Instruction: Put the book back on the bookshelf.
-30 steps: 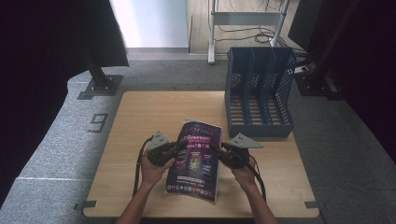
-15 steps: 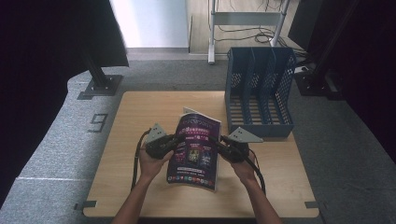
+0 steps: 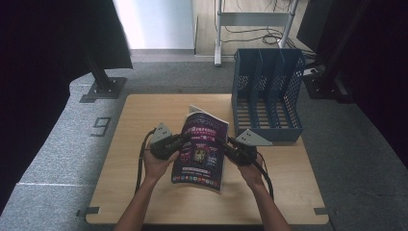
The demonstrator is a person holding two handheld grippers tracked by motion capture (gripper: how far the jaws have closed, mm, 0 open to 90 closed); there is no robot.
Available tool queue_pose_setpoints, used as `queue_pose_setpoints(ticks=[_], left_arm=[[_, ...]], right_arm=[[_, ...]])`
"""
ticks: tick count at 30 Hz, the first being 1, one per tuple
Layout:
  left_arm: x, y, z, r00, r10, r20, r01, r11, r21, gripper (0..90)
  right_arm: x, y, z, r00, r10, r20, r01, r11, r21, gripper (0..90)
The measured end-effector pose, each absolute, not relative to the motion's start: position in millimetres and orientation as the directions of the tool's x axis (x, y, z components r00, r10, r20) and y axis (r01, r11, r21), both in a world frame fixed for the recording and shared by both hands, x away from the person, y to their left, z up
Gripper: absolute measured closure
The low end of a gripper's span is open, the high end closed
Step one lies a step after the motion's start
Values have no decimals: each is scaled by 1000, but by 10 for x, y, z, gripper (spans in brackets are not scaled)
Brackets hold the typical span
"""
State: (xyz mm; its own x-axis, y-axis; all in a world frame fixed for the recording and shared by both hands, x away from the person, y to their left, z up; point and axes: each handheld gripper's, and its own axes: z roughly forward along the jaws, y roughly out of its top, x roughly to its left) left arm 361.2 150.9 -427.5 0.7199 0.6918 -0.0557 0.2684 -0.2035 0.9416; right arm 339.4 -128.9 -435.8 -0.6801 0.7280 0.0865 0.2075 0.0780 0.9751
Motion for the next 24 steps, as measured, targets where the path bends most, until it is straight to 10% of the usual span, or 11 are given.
queue_pose_setpoints(ticks=[24], left_arm=[[3446, 1618, -4382, 735, 675, -61, 243, -177, 954, 772]], right_arm=[[3130, -1363, -4396, -726, 685, 52, 124, 57, 991, 808]])
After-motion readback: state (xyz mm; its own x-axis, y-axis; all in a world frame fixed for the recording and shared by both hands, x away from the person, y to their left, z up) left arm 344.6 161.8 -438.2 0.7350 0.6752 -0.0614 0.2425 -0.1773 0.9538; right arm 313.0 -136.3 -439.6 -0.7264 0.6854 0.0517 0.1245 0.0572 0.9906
